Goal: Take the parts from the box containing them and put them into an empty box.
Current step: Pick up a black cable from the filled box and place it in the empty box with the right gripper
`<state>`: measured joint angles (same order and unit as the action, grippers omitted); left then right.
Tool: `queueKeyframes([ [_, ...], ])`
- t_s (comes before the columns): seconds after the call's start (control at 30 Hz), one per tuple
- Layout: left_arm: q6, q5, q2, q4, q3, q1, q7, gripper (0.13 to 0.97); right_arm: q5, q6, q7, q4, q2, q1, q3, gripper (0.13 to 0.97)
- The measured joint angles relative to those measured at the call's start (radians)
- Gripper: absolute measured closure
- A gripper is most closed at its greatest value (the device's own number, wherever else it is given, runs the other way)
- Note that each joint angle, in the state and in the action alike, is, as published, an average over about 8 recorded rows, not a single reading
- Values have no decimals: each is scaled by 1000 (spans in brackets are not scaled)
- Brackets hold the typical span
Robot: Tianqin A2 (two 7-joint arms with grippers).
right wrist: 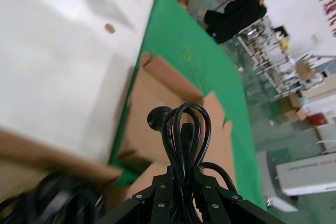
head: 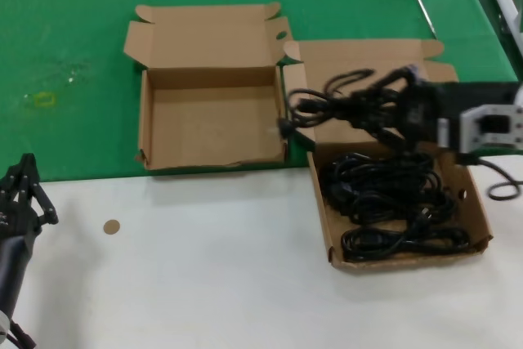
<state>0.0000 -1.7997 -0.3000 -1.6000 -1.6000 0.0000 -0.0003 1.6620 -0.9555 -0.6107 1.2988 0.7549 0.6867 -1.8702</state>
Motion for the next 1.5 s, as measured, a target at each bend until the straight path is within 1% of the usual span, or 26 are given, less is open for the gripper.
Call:
queueKeyframes([
  [0.4, 0, 0, 0, 0, 0, 0, 0, 945, -69, 118, -42, -30, -194, 53, -81, 886],
  [0.7, 0, 0, 0, 0, 0, 0, 0, 945, -122, 186, -98, -105, -320, 84, -147, 886],
  [0.87, 0, 0, 0, 0, 0, 0, 0, 945, -134, 216, -136, -181, -386, 116, -167, 886],
  [1.13, 0, 0, 0, 0, 0, 0, 0, 945, -130, 253, -223, -348, -476, 176, -171, 887],
  [1.33, 0, 0, 0, 0, 0, 0, 0, 945, -120, 267, -292, -471, -520, 214, -163, 887],
  [1.5, 0, 0, 0, 0, 0, 0, 0, 945, -109, 272, -341, -547, -544, 236, -151, 887],
])
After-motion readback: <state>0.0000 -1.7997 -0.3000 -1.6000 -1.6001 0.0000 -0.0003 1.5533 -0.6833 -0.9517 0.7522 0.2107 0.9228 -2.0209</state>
